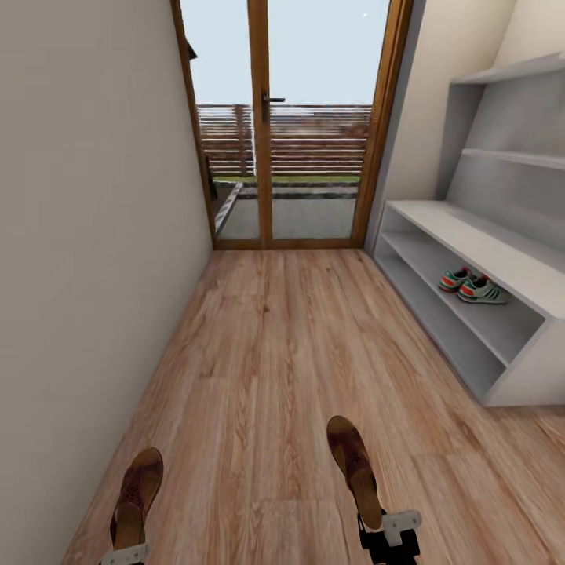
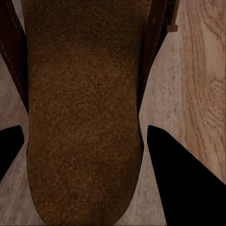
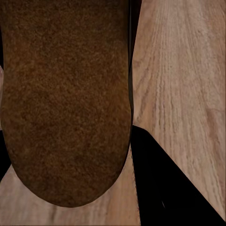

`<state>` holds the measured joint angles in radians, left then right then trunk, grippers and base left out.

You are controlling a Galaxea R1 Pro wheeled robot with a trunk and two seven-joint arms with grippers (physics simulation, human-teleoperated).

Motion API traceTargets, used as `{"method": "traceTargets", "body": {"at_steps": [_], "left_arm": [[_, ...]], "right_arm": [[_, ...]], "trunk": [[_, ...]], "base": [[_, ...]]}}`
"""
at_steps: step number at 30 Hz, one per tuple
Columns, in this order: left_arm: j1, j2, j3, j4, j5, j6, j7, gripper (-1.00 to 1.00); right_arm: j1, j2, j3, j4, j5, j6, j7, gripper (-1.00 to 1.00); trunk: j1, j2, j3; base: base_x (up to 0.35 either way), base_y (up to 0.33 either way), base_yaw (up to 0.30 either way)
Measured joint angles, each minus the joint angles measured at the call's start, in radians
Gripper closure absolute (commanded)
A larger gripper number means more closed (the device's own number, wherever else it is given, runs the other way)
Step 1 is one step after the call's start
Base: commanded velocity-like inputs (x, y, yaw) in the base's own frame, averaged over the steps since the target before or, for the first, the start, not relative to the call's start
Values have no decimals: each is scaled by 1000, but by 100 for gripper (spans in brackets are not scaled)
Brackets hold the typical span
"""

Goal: Pick up the two gym shoes and the two sandals from the corridor floor and place them onto the hallstand (shoe rack) in the corridor, making sure they are on the rack and not on the floor. Arrange them so the two gym shoes are next to each other and the two sandals are next to each other.

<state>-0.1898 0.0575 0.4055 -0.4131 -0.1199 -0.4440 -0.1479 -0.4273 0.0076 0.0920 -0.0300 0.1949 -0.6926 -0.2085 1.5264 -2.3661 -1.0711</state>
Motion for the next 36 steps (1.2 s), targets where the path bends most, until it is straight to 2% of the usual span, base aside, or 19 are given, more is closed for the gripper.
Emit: {"method": "traceTargets", "body": {"at_steps": [8,36], "left_arm": [[0,0,0,0,0,0,0,100],[0,0,0,0,0,-1,0,100]], "right_arm": [[0,1,0,0,0,0,0,100],[0,-2,0,0,0,0,-3,100]], "trunk": [[0,0,3],[0,0,4]], "base": [[339,0,-126],[339,0,-3]]}}
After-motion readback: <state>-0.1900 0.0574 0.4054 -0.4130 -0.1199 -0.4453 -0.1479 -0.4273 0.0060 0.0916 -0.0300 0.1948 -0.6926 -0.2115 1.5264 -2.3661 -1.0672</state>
